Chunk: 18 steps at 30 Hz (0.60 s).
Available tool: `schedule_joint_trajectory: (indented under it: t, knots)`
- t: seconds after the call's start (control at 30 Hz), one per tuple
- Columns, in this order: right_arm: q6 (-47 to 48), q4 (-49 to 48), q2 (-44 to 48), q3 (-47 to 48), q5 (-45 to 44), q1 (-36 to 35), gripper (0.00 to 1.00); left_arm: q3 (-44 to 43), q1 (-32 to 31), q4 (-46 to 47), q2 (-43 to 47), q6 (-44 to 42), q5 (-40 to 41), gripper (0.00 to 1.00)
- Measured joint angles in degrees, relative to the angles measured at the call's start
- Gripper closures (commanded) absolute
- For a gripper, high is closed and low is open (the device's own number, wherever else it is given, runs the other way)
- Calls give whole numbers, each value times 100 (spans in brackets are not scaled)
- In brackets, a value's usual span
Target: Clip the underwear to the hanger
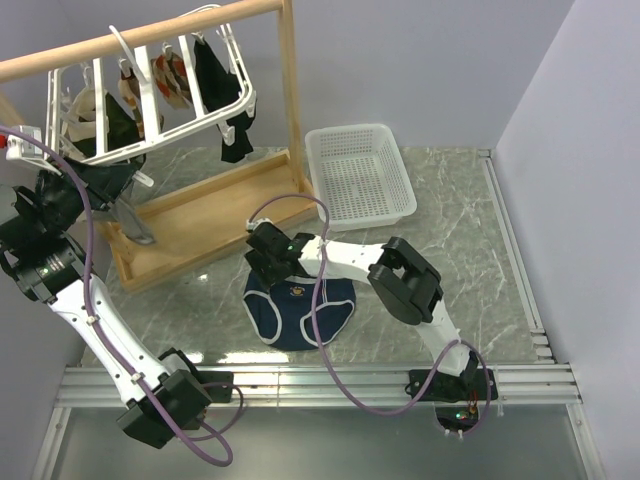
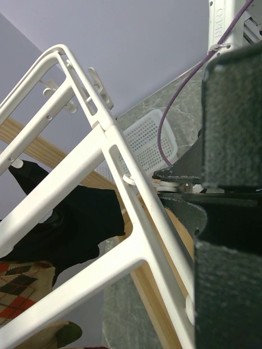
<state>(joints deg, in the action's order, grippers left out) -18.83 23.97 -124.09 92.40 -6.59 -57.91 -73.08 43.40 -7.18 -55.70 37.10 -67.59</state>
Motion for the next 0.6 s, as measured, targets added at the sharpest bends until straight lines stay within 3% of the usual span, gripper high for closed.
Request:
schedule_joint_trajectory:
  t: [0.2,0.23,0.3,0.33,0.6]
  knots:
    - [59,70,-186,203,-79,0,67,0,0,-7,0,-4,0,100]
    - [72,63,-195,210,-52,0,78,0,0,-17,0,-4,0,100]
    - [109,42,-197,210,15,17,88,0,0,-42,-2,-4,0,100]
    - [155,17,-197,197,48,31,98,0,0,-57,-4,-7,0,100]
    - [750,-216,-94,26,74,20,100,0,0,-192,-7,-179,2,100]
